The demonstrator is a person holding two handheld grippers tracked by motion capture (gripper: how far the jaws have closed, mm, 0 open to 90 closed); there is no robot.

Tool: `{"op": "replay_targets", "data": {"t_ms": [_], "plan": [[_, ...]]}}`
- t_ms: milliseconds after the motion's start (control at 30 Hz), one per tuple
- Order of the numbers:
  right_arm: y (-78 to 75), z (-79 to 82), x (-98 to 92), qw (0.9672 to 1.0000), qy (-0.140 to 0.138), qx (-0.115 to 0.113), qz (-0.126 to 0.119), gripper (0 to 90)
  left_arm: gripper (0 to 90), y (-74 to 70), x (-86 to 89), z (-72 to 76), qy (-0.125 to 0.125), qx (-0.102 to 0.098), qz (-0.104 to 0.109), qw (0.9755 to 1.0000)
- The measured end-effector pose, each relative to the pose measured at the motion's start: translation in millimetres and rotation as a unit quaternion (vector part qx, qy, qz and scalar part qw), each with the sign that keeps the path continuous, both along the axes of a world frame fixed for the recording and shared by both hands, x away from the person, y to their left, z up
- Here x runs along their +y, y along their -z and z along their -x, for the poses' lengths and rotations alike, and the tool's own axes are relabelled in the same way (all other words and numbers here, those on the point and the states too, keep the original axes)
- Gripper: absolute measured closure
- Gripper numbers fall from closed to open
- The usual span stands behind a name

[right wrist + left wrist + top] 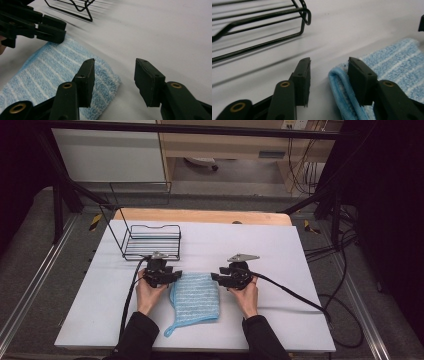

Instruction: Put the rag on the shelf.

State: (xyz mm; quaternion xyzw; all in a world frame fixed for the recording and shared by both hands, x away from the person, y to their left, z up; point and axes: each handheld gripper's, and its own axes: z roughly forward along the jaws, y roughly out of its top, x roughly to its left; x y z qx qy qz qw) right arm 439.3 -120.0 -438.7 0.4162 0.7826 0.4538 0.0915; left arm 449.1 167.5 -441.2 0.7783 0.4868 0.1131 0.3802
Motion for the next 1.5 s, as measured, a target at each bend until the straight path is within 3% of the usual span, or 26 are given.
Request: {"op": "replay_targets", "data": {"t_ms": [333,533,700,1133,1500], "plan": [[3.9,-7.2,1.3,0.9996,0.01,0.025,0.0,50.3,71.1,4.9,-4.7,-1.4,0.013,0.029,0.01,0.9994],[10.1,-14.5,6.0,0.9991,0.008,0.037,0.017,53.0,73.2,5.7,-4.8,-1.5,0.016,0.036,0.011,0.9992],[14.2,-17.3,10.3,0.9984,0.001,0.053,0.019,58.6,75.7,5.8,-6.2,0.0,0.023,0.03,0.004,0.9993],[16.2,-19.2,13.2,0.9961,-0.014,0.087,0.001,80.0,81.5,7.0,0.2,-2.2,0.026,0.045,0.035,0.998],[1.3,-9.0,9.8,0.9982,-0.008,0.057,-0.02,82.7,82.6,-6.4,13.4,10.2,0.035,0.009,0.079,0.9963]]}}
